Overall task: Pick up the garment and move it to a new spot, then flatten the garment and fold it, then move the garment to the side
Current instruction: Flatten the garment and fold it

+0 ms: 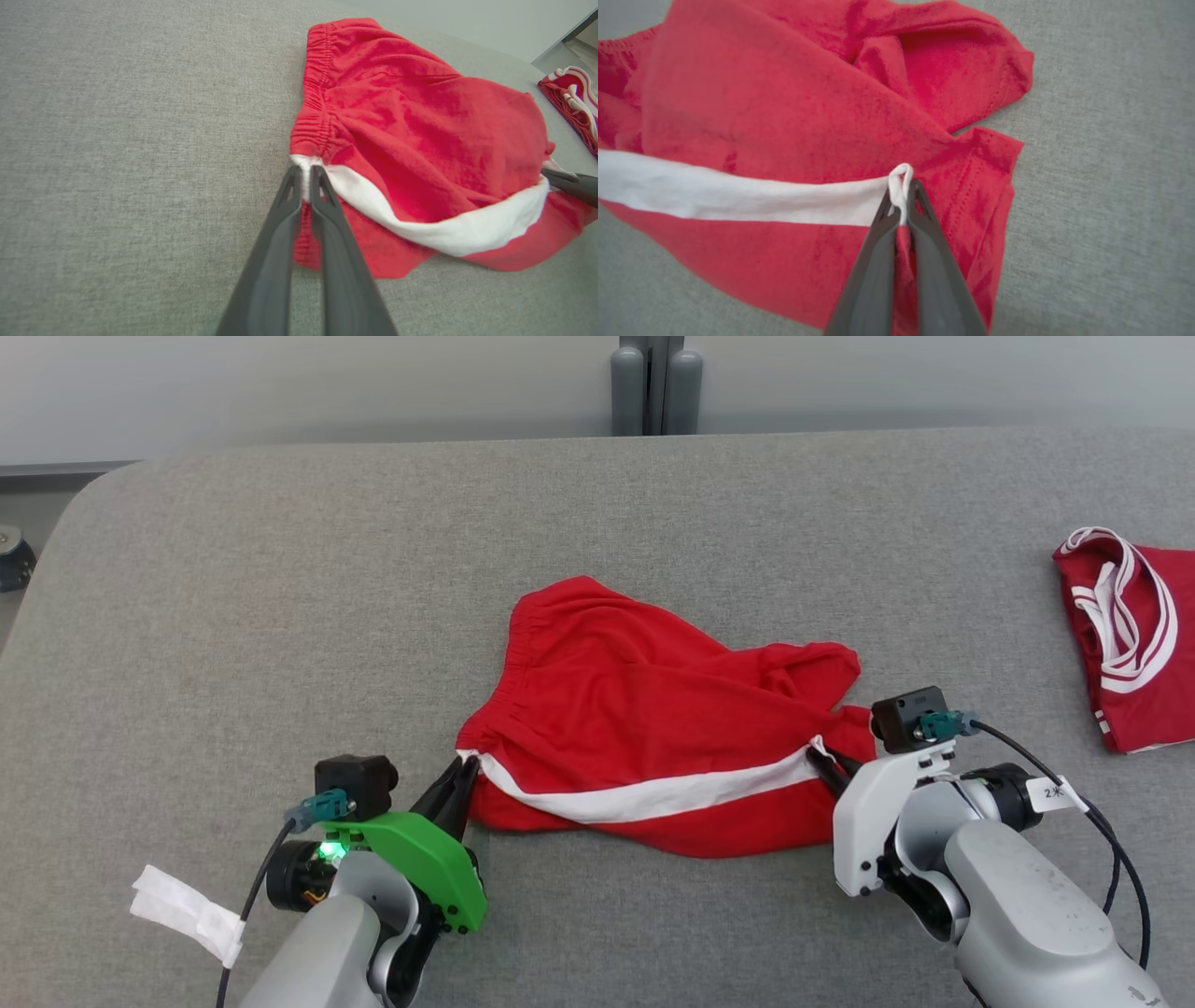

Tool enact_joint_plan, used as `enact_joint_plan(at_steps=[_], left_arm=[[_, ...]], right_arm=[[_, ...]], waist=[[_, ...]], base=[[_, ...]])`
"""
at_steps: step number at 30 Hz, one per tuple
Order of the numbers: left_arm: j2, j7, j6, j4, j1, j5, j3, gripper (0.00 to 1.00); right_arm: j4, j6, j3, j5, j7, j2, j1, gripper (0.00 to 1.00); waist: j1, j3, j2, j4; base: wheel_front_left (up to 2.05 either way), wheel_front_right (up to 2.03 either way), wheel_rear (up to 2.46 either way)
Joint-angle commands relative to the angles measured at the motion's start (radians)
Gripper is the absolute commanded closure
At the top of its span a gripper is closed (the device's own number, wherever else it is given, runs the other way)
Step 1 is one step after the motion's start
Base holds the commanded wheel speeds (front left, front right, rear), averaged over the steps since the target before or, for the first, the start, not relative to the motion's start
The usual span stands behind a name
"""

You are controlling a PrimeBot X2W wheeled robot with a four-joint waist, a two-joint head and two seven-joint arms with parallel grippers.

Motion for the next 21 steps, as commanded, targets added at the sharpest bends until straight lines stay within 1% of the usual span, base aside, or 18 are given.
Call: enact_joint_plan(at_steps=[1,5,11,16,18,21], left_arm=[[0.006,-0.007,0.006,0.001,-0.011,-0.007,0.002,1.00],[0.010,-0.030,0.007,-0.010,-0.010,-0.005,0.005,1.00],[0.010,-0.098,0.019,-0.069,-0.018,-0.002,0.021,1.00],[0.008,-0.136,0.024,-0.176,-0.005,-0.017,0.044,1.00],[0.011,-0.143,0.026,-0.235,0.009,-0.022,0.050,1.00],[0.011,-0.137,0.028,-0.352,0.030,-0.052,0.072,1.00]], right_arm=[[-0.011,0.000,0.002,0.007,-0.009,-0.009,-0.005,1.00],[-0.046,0.000,-0.010,0.016,-0.056,-0.022,-0.002,1.00],[-0.140,0.000,-0.075,-0.002,-0.164,-0.044,0.032,1.00],[-0.290,-0.001,-0.138,-0.006,-0.273,-0.067,0.086,1.00],[-0.355,-0.001,-0.165,-0.005,-0.292,-0.068,0.116,1.00],[-0.474,0.000,-0.202,0.006,-0.287,-0.074,0.163,1.00]], waist=[[0.0000,-0.002,0.0000,-0.001],[0.0000,-0.010,0.0000,-0.006],[0.0000,-0.043,0.0000,-0.017],[0.0000,-0.086,0.0000,-0.029],[0.0000,-0.106,0.0000,-0.036],[0.0000,-0.134,0.0000,-0.050]], base=[[0.00,0.00,0.00],[0.00,0.00,0.00],[0.00,0.00,0.00],[0.00,0.00,0.00],[0.00,0.00,0.00],[0.00,0.00,0.00]])
